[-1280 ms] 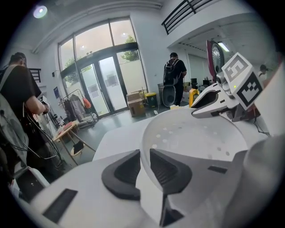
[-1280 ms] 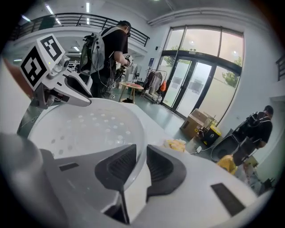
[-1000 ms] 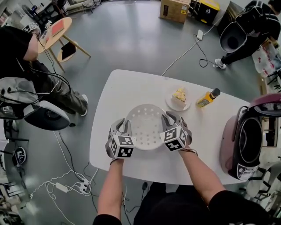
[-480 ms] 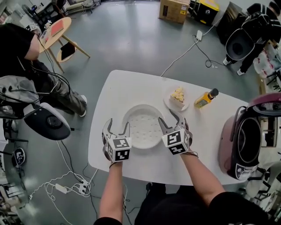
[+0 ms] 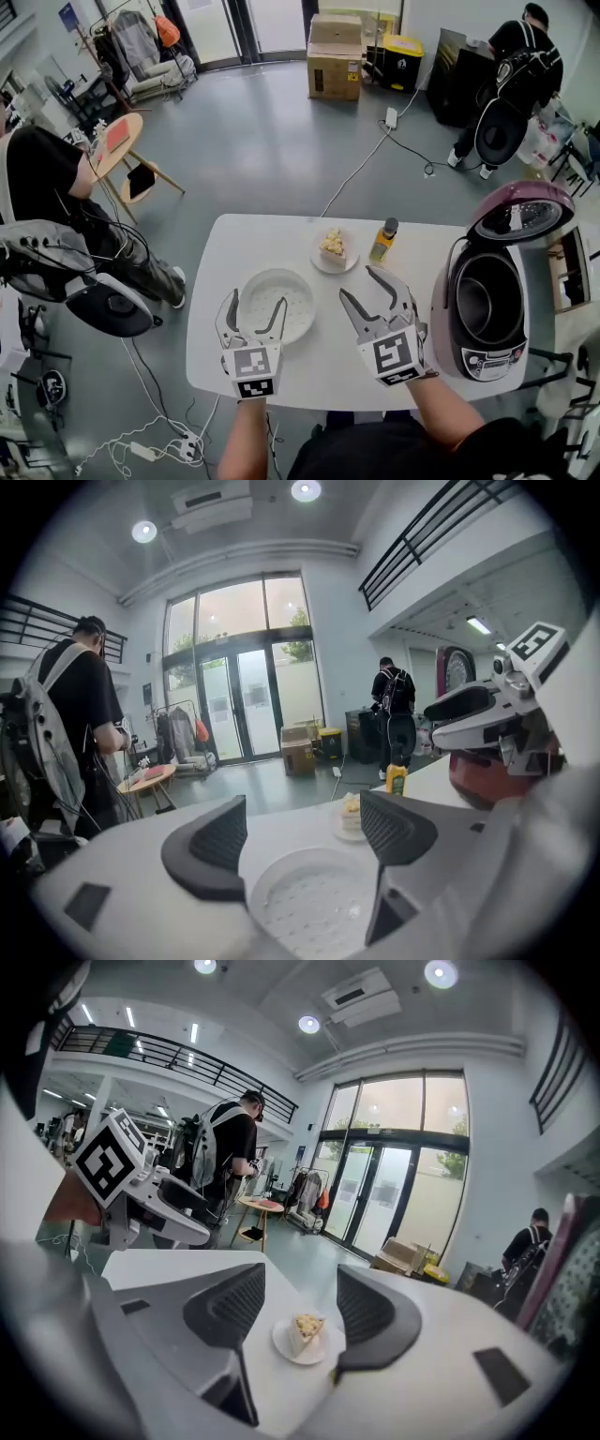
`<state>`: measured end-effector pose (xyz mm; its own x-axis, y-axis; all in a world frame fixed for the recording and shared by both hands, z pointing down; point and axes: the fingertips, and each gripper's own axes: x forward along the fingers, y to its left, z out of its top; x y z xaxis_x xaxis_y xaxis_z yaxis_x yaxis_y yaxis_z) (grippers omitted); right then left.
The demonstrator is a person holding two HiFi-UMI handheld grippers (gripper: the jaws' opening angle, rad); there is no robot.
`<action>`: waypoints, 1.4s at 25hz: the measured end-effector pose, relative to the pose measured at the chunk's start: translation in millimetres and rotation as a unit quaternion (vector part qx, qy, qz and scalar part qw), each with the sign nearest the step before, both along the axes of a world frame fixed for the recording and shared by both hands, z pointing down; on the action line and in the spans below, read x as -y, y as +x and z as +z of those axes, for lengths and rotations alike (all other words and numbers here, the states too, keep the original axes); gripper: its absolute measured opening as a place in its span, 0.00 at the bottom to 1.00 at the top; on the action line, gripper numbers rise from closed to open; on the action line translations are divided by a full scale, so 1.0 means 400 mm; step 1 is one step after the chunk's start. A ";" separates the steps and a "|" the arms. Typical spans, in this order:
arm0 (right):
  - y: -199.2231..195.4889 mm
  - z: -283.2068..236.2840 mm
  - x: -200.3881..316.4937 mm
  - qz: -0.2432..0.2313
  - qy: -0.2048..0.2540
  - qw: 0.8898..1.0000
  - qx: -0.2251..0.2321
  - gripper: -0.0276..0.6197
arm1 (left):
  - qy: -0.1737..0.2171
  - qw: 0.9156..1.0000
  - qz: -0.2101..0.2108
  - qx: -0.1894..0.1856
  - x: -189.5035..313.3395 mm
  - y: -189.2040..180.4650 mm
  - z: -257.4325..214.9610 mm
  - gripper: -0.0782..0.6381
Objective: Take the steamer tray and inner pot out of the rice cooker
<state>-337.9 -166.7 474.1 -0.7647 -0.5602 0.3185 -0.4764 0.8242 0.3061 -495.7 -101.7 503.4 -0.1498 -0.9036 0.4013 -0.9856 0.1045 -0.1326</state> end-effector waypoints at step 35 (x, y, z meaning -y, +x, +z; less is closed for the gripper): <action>1.175 0.050 0.227 0.209 -0.255 0.941 0.080 0.45 | -0.096 0.867 0.222 -0.436 0.251 1.079 -0.017 0.68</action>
